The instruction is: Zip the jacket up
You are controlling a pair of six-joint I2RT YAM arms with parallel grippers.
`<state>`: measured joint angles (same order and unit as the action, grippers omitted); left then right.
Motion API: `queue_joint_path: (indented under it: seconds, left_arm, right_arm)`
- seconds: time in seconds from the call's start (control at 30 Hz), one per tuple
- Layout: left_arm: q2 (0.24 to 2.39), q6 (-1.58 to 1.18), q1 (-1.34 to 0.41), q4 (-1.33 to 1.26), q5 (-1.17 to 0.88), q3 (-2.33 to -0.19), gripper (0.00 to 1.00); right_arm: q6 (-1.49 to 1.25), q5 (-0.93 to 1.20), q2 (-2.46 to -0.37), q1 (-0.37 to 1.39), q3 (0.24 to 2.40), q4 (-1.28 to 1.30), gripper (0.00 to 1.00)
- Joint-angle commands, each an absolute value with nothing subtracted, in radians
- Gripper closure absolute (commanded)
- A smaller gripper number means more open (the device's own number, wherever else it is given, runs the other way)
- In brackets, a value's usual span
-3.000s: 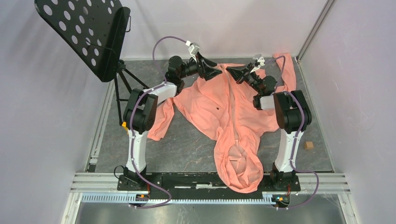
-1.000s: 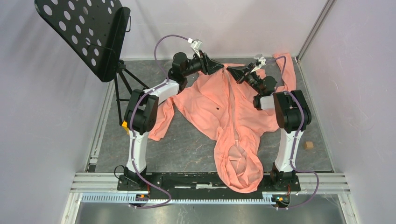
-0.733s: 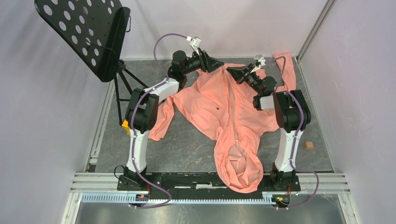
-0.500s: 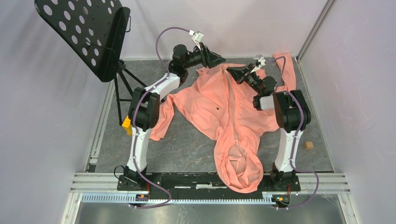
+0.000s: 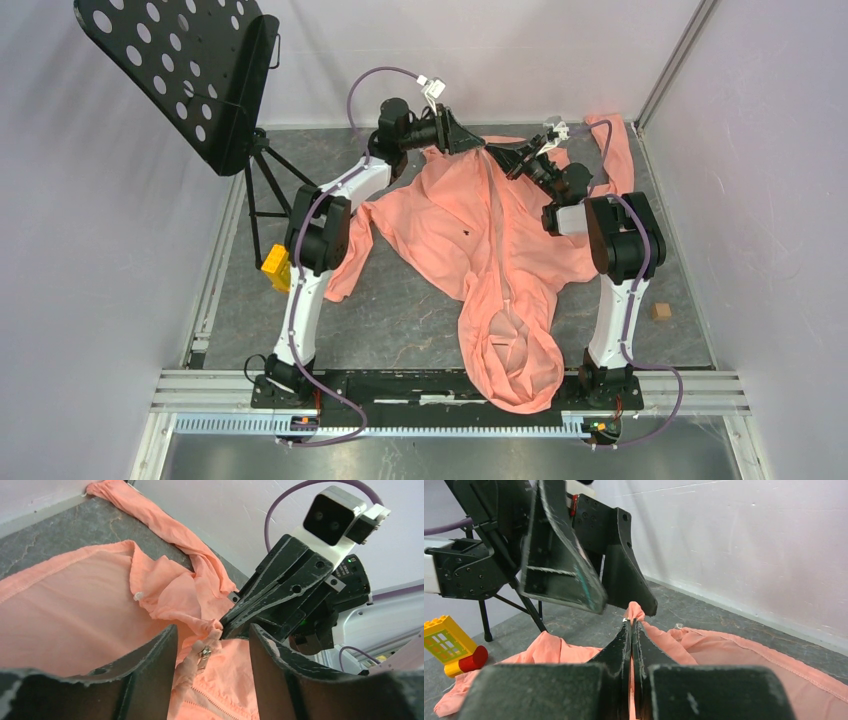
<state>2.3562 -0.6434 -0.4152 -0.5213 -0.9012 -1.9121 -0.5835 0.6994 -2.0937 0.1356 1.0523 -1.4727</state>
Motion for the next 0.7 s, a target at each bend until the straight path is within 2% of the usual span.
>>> queue_joint_path:
  seconds: [0.0, 0.13, 0.3, 0.4, 0.47, 0.53, 0.6, 0.63, 0.67]
  left_arm:
    - [2.372, -0.705, -0.414, -0.545, -0.946, -1.969, 0.46]
    - [2.37, -0.711, -0.413, -0.549, -0.952, -1.965, 0.56]
    - [2.364, -0.722, -0.413, -0.572, -0.95, -1.949, 0.63]
    - [2.361, -0.726, -0.414, -0.587, -0.939, -1.941, 0.7]
    - [2.354, -0.725, -0.414, -0.593, -0.928, -1.933, 0.79]
    - [2.342, -0.718, -0.417, -0.605, -0.905, -1.912, 0.93]
    - [2.325, -0.698, -0.42, -0.601, -0.874, -1.89, 0.98]
    - [2.319, -0.684, -0.422, -0.591, -0.861, -1.883, 0.98]
    - [2.311, -0.67, -0.423, -0.582, -0.849, -1.876, 0.98]
  right_arm:
    - [-0.592, 0.71, -2.097, 0.135, 1.086, -1.651, 1.0]
    - [-0.585, 0.71, -2.097, 0.136, 1.085, -1.645, 1.0]
    - [-0.582, 0.71, -2.097, 0.138, 1.088, -1.638, 1.0]
    - [-0.583, 0.713, -2.101, 0.139, 1.091, -1.635, 1.0]
    - [-0.581, 0.713, -2.101, 0.141, 1.093, -1.634, 1.0]
    - [-0.581, 0.712, -2.098, 0.142, 1.093, -1.63, 0.99]
    - [-0.585, 0.702, -2.097, 0.144, 1.096, -1.618, 1.0]
    - [-0.588, 0.694, -2.094, 0.145, 1.096, -1.606, 0.99]
    - [-0.59, 0.682, -2.088, 0.142, 1.09, -1.58, 0.88]
